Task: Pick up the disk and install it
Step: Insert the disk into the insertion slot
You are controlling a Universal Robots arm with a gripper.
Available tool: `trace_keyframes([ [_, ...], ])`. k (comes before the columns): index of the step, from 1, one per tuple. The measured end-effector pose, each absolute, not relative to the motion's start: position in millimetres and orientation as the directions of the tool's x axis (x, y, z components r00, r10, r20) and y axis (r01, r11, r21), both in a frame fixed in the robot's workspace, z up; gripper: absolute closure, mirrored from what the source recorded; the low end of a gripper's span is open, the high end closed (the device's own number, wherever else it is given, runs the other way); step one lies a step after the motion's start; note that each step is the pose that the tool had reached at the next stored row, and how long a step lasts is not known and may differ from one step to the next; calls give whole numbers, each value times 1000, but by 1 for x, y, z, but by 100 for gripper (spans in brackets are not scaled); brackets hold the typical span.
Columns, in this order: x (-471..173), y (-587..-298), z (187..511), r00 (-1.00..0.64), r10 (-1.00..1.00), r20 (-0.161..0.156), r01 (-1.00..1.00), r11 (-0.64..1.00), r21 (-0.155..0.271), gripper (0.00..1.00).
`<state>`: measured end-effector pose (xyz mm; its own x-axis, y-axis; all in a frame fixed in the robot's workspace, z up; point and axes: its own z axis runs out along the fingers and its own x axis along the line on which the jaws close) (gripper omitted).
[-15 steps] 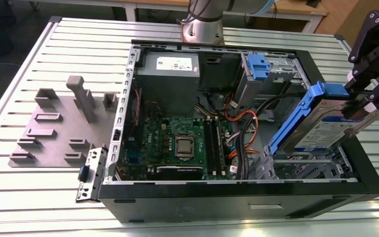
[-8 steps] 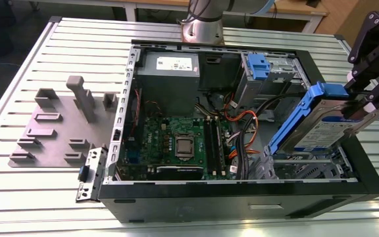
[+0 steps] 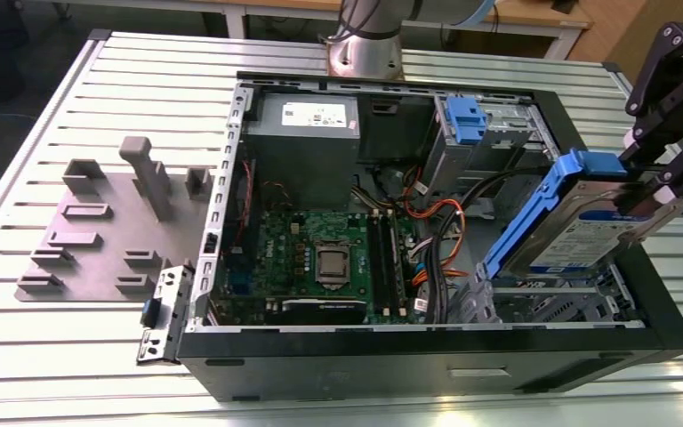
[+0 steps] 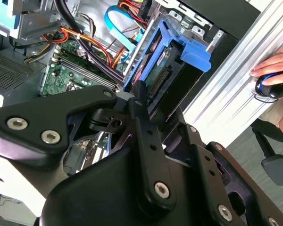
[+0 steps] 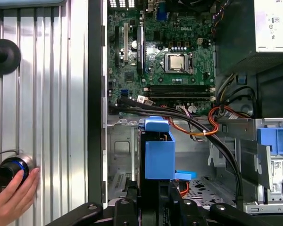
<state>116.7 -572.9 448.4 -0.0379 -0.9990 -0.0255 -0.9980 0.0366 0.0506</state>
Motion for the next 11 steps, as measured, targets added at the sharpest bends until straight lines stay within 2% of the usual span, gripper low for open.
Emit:
trace_keyframes([
  [11, 117, -573, 431, -38, -999, -26, -998, 37, 51, 65],
])
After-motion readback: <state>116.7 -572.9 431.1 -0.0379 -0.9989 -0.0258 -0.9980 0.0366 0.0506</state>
